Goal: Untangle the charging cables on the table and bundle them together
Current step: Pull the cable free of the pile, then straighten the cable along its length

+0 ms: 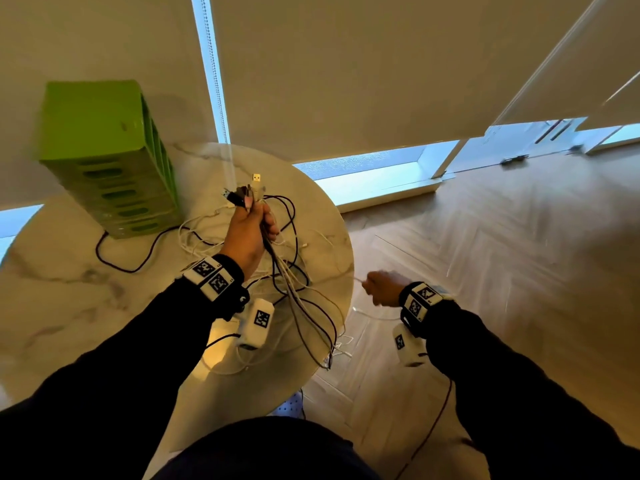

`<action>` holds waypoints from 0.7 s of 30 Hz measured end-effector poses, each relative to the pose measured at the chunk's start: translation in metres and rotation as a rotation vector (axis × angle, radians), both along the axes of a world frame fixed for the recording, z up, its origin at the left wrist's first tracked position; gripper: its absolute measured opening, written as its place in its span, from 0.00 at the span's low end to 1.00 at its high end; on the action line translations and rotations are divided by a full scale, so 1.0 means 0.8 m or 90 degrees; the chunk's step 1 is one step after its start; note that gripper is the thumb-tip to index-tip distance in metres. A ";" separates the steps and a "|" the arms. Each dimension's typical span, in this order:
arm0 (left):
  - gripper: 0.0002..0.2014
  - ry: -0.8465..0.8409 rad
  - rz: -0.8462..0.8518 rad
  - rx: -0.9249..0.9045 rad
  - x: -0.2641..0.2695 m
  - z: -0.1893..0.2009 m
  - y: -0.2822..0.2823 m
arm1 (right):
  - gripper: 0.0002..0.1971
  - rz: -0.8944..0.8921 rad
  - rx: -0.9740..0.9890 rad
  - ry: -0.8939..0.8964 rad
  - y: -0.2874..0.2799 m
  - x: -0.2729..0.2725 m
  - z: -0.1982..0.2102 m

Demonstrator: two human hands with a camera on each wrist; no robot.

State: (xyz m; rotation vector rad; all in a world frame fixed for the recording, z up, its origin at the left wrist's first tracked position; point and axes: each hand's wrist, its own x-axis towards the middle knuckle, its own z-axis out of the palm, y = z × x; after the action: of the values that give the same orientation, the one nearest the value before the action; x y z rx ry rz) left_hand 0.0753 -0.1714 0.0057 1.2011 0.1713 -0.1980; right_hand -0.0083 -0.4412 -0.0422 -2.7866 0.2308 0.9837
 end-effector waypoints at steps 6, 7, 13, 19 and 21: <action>0.09 0.012 -0.070 -0.054 -0.010 0.000 0.009 | 0.39 -0.038 0.212 -0.135 0.056 0.012 0.001; 0.06 0.012 -0.073 -0.070 -0.010 -0.001 0.009 | 0.39 0.002 0.260 -0.194 0.072 0.019 0.009; 0.14 0.013 -0.061 -0.015 -0.010 0.002 0.009 | 0.10 0.166 0.374 -0.244 0.136 0.039 0.045; 0.14 0.022 0.017 0.042 -0.012 -0.012 0.018 | 0.14 0.135 0.323 -0.412 0.110 0.042 0.060; 0.14 0.013 0.015 0.083 -0.014 -0.011 0.015 | 0.15 0.094 0.308 -0.426 0.094 0.044 0.062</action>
State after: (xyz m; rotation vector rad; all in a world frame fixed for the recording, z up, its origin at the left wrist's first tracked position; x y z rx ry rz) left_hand 0.0637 -0.1591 -0.0034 1.3261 0.2184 -0.1807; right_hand 0.0268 -0.3658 0.0071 -2.5124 -0.2717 0.0585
